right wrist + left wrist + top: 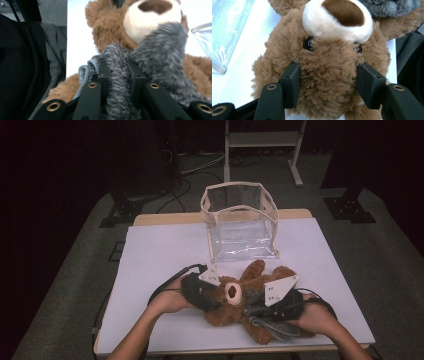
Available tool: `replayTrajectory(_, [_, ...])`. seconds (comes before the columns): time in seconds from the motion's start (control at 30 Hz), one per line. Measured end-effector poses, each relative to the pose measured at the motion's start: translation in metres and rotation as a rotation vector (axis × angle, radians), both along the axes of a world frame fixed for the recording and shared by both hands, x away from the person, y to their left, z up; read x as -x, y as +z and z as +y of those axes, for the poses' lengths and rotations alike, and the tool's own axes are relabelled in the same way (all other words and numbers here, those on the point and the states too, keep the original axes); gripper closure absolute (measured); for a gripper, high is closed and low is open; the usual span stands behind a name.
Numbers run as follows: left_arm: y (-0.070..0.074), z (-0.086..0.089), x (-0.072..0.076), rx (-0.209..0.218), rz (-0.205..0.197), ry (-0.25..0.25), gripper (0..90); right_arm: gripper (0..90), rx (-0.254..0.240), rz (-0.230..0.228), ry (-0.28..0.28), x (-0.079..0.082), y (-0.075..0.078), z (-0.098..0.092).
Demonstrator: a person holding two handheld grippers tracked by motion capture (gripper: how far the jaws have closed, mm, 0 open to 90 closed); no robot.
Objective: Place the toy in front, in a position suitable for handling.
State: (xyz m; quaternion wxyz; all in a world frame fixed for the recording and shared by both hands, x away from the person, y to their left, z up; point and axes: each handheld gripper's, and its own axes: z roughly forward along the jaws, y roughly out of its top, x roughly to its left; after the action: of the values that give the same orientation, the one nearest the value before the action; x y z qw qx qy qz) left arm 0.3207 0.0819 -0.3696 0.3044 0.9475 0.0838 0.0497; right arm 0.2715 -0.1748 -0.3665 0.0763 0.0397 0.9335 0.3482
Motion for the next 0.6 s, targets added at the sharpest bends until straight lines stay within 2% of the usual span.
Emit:
replayTrajectory(0.03, [0.000,0.000,0.000,-0.003,0.000,0.000,41.8,75.2,-0.006,-0.015,0.014,-0.001,0.004,0.009])
replayTrajectory(0.13, [0.001,-0.002,0.001,-0.018,-0.001,0.007,41.8,75.2,-0.010,-0.028,0.033,-0.003,0.007,0.020])
replayTrajectory(0.23, [0.001,-0.001,0.001,-0.031,-0.005,0.008,41.9,75.2,0.000,-0.034,0.049,-0.005,0.004,0.030])
replayTrajectory(0.43, [0.000,0.000,0.002,-0.008,0.007,-0.002,42.1,75.4,0.030,-0.002,0.023,-0.003,-0.005,0.011])
replayTrajectory(0.53, [0.000,-0.003,0.003,-0.010,0.007,0.006,42.2,75.4,0.020,-0.009,0.010,0.000,0.002,0.005])
replayTrajectory(0.6, [0.001,-0.006,0.004,-0.027,0.002,0.000,42.2,75.4,0.003,-0.027,0.007,-0.002,0.009,0.008])
